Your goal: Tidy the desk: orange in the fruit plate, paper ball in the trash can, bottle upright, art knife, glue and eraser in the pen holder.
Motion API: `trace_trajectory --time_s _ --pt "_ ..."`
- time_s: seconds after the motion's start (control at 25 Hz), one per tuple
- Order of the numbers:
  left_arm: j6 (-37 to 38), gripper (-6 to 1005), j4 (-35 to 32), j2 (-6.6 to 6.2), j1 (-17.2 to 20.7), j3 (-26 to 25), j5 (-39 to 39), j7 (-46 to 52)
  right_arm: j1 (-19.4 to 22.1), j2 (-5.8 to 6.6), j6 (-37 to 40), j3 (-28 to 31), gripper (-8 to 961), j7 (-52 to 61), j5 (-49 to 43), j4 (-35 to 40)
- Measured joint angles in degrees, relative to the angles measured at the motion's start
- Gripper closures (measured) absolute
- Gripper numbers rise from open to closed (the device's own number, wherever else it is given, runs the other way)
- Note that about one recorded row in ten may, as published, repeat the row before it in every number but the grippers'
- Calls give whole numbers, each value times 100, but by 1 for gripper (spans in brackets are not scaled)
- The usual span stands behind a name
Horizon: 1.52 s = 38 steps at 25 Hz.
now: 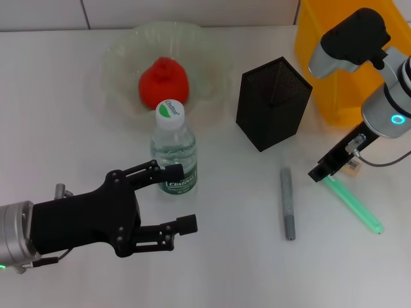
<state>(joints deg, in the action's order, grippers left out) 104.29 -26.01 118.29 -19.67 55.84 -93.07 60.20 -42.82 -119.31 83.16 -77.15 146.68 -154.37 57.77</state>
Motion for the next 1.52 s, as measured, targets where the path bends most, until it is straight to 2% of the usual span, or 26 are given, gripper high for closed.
trace_trajectory --time_s 0.48,0.92,1.52 --pt "-77 140 0 1 -45 8 0 0 -37 -5 -28 -20 668 10 -33 -44" --pt "-77 140 -1 1 -56 -12 0 0 -45 -4 -32 -28 733 10 -33 -99" --pt "-75 140 -1 1 -18 -21 0 0 20 3 9 -1 773 -26 -27 52"
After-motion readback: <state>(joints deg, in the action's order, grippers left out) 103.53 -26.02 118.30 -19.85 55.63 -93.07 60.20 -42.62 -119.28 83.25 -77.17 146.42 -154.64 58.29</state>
